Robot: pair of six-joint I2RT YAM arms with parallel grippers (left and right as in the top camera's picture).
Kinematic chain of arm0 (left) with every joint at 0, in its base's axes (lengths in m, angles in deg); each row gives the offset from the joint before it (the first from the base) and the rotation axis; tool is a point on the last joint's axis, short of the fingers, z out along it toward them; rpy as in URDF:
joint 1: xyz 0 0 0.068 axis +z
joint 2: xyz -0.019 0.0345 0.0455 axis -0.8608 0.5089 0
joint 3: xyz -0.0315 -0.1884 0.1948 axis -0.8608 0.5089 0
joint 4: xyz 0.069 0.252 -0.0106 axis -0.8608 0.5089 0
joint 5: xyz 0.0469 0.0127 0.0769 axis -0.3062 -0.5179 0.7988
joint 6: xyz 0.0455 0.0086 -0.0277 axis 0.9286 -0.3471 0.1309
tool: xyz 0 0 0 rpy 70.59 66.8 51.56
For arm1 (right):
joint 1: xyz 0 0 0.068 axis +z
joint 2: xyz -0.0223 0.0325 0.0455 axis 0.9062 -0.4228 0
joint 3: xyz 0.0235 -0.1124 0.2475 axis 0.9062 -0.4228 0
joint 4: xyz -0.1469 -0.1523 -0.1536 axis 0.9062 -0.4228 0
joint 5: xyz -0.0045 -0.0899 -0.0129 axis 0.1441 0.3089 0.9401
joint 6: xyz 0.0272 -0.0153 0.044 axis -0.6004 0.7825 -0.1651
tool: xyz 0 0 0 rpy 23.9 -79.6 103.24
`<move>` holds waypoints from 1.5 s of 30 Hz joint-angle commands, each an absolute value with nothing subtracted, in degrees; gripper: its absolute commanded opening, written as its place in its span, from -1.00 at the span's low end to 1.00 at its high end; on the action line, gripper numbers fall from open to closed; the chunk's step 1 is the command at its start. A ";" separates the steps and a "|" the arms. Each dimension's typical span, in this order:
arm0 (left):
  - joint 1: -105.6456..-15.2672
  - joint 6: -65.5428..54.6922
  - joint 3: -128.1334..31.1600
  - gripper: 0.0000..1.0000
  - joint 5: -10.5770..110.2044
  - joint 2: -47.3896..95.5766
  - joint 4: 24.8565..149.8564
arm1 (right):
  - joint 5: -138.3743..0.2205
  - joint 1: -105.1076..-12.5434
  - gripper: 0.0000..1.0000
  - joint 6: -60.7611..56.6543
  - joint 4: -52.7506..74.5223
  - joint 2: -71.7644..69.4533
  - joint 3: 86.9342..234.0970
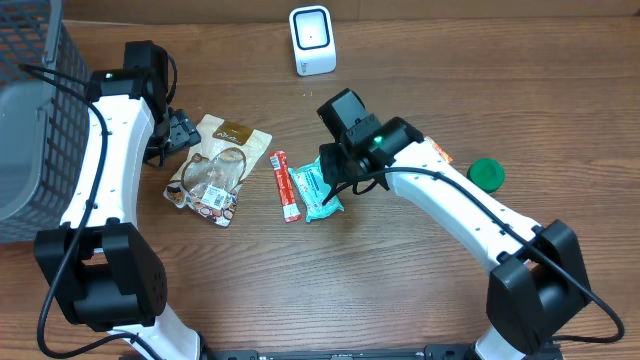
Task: Scan the item barcode
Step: 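Move the right gripper left over the light-blue wipes pack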
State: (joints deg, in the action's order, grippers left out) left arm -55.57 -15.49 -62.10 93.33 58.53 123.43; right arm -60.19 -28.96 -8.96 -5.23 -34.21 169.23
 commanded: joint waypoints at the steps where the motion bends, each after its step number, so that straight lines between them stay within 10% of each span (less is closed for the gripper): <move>1: -55.79 -15.47 -63.07 1.00 93.94 58.07 123.37 | -59.60 -29.05 -0.21 -9.42 -1.52 -34.45 165.20; 45: -55.83 -15.47 -63.07 1.00 93.94 58.07 123.37 | -59.62 -29.05 -0.16 -9.44 13.19 -34.67 155.15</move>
